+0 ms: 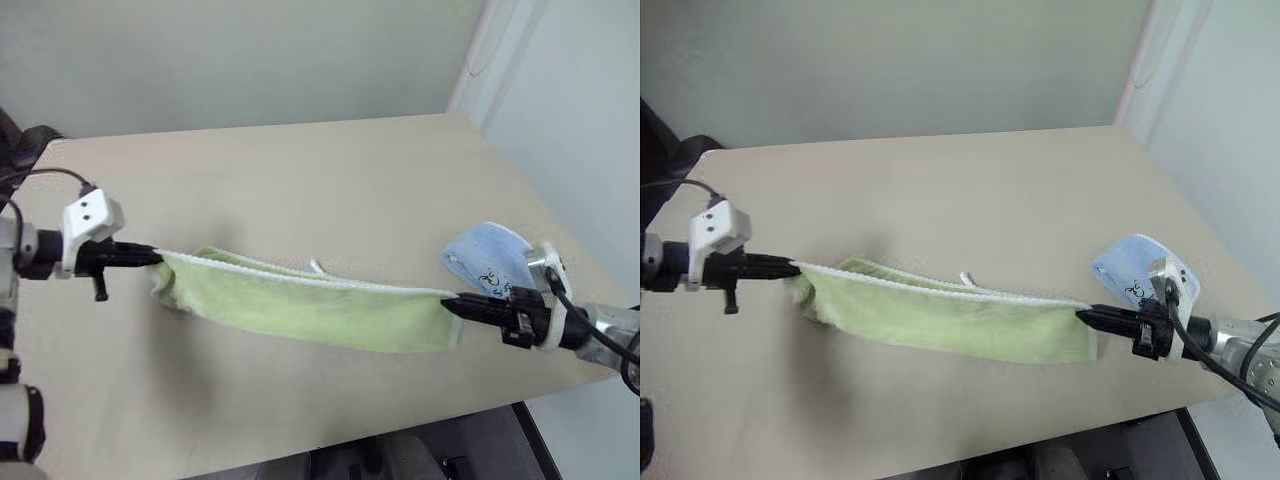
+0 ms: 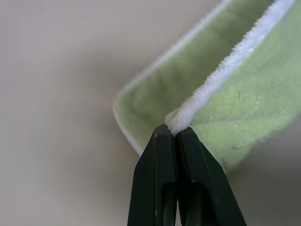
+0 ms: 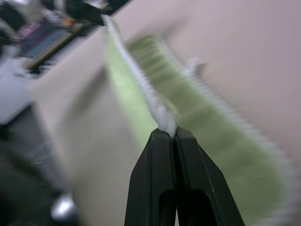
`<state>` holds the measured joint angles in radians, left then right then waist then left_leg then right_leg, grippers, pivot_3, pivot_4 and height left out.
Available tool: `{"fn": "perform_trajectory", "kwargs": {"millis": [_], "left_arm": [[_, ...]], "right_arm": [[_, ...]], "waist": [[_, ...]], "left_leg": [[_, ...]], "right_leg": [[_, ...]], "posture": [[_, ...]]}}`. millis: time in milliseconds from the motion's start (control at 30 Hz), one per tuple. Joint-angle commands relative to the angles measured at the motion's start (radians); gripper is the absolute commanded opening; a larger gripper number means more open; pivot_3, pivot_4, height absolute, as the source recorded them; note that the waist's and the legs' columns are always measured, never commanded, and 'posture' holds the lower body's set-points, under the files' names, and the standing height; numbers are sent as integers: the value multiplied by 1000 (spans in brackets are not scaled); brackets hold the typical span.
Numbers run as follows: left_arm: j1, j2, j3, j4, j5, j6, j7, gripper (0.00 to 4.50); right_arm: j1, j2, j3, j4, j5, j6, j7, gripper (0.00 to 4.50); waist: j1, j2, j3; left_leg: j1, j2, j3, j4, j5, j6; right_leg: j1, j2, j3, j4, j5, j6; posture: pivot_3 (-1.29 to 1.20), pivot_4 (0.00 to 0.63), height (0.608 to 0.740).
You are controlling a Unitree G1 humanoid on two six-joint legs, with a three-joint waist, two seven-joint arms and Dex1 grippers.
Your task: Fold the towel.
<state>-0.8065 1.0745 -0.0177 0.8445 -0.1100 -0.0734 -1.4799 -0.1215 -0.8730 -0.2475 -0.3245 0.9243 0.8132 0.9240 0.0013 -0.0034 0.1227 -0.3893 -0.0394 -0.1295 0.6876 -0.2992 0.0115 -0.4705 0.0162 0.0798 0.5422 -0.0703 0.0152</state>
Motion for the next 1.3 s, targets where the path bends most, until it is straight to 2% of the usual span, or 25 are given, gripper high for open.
{"fn": "perform_trajectory", "kwargs": {"millis": [33,133,233,300,400,467,500,533,600,633,700,767,800,867,967,1133,1300], "left_arm": [[-167,-4,-4,140,69,-64,76,18],[-376,-16,-5,290,138,-88,286,18],[-484,-8,15,363,149,-96,405,18],[-507,6,25,379,148,-105,425,18],[-454,50,66,335,90,-109,288,18],[-371,75,114,258,8,-50,139,18],[-263,94,154,154,-61,7,42,18],[-134,113,197,31,-129,69,-35,18],[261,137,345,-336,-266,218,-122,18],[462,118,445,-526,-298,303,-127,18],[755,68,601,-817,-345,452,-76,18],[921,20,698,-1012,-392,560,-19,18],[984,-3,734,-1091,-406,598,3,18],[1069,-35,784,-1193,-415,650,42,18],[1112,-43,829,-1231,-424,683,80,18],[1107,16,848,-1134,-391,656,79,18],[1018,81,727,-946,-323,564,107,18]], "right_arm": [[-172,-3,16,154,-122,-97,-19,0],[-462,8,79,431,-301,-238,-55,0],[-685,39,116,640,-413,-364,-74,0],[-773,55,125,724,-454,-430,-69,0],[-830,57,139,768,-496,-517,-24,0],[-804,52,140,750,-498,-542,17,0],[-769,45,137,718,-486,-533,49,0],[-730,38,135,684,-473,-521,82,0],[-607,9,129,578,-430,-475,170,0],[-526,-12,128,513,-404,-451,224,0],[-386,-50,133,412,-377,-422,301,0],[-294,-78,146,359,-376,-413,352,0],[-263,-84,156,351,-390,-416,365,0],[-237,-78,171,355,-408,-413,370,0],[-228,-66,186,362,-417,-406,380,0],[-217,-65,193,348,-409,-381,406,0],[-259,-32,185,396,-426,-357,349,0]], "waist": [[-4,0,0],[-8,0,1],[-12,2,1],[-14,4,0],[-13,7,0],[-15,7,0],[-16,7,-1],[-17,8,-1],[-20,8,-1],[-21,8,-1],[-19,6,-2],[-13,2,-3],[-9,2,-3],[-9,2,-2],[-10,7,1],[-13,11,3],[-15,16,2]], "left_leg": [[0,0,0,0,0,0],[-2,0,0,3,1,1],[-5,0,1,4,2,3],[-2,0,0,-1,2,4],[1,1,0,-9,3,4],[1,1,0,-10,3,4],[2,1,0,-11,2,3],[2,1,0,-12,2,3],[4,1,0,-12,2,3],[5,1,1,-13,1,3],[6,1,2,-11,-3,5],[3,0,0,-5,-6,6],[3,0,-1,-2,-6,6],[3,-1,0,1,-11,-6],[4,0,0,5,-12,-6],[4,3,0,6,-13,-7],[7,8,0,5,-12,-7]], "right_leg": [[0,0,0,-1,3,1],[-1,0,0,-3,6,1],[-3,-1,-1,-4,14,3],[-3,-1,-1,-4,13,3],[-3,0,-1,-4,12,0],[-3,0,-2,-4,14,-6],[-3,0,-2,-5,13,-7],[-3,0,-2,-6,13,-7],[0,-1,-3,-6,12,-6],[1,-1,-3,-9,11,-6],[6,-1,-4,-12,5,-5],[7,0,-3,-11,1,-7],[7,0,-2,-11,-6,-1],[8,0,0,-9,-14,-8],[12,1,2,-9,-23,-3],[10,2,1,-4,-24,-2],[10,7,1,1,-22,-4]], "posture": [[0,150,740],[0,150,740],[0,150,740],[0,150,740],[0,150,740],[0,150,740],[0,150,740],[0,150,740],[0,150,740],[0,150,740],[0,150,740],[0,150,740],[0,150,740],[0,150,740],[0,150,740],[0,150,740],[0,150,740]]}}
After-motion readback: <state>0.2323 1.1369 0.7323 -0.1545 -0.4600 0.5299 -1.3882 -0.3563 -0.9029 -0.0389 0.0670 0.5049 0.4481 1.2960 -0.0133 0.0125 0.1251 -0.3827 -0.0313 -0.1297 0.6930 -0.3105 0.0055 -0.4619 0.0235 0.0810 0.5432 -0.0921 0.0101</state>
